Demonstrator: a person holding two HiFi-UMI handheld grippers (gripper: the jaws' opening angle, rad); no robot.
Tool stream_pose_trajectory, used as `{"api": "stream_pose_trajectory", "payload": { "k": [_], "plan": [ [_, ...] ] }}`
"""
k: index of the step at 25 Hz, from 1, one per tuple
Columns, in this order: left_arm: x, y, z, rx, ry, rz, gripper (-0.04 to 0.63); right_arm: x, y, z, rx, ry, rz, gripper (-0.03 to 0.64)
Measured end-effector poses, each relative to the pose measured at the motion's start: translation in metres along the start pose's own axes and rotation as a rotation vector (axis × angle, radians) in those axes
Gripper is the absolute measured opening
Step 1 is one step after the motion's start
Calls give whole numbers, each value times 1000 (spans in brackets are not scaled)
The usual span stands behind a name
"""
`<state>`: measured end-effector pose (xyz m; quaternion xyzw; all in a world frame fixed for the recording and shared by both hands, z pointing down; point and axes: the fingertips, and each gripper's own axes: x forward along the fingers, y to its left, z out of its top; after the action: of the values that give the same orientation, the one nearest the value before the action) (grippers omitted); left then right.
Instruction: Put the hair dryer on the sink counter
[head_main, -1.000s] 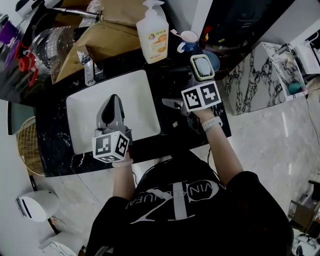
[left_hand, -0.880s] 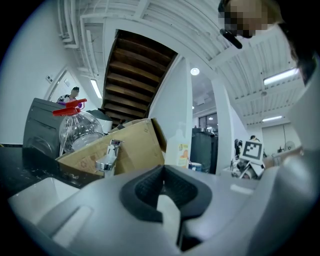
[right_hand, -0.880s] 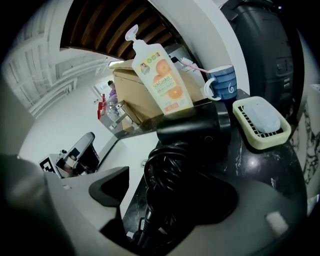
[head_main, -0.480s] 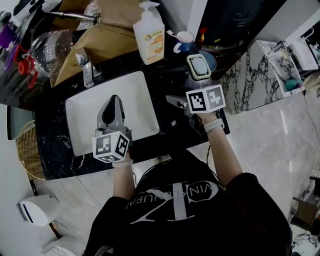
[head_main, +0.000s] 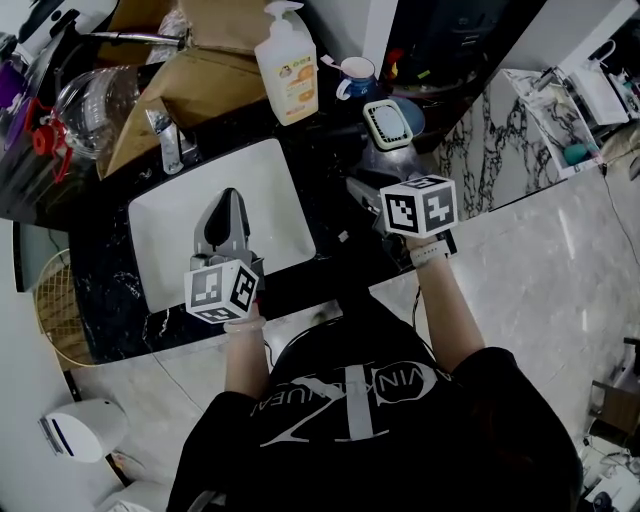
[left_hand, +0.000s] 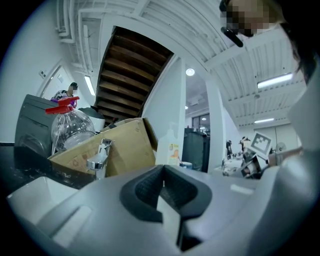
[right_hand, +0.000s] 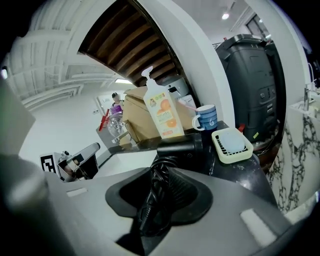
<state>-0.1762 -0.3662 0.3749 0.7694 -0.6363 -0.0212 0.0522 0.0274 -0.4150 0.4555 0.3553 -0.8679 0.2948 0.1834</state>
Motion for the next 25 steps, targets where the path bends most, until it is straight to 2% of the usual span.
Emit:
{"api": "stream_pose_trajectory", "payload": {
  "k": [4,9,15,25],
  "plan": [
    [-3,-5,0,2,0,-17,0,-11,3,2,-29,-49,-17,79],
    [-8,-11,0,5,2,-38,0,-27,2,7,-35,-136,-55,3],
    [-15,-16,2,11,4,-53,0,-45,9,16,-32,-233,-53,2],
    [-31,-24,3,28,4,-71,0,-74,24,15,-161,-335,-117,3]
  ]
}}
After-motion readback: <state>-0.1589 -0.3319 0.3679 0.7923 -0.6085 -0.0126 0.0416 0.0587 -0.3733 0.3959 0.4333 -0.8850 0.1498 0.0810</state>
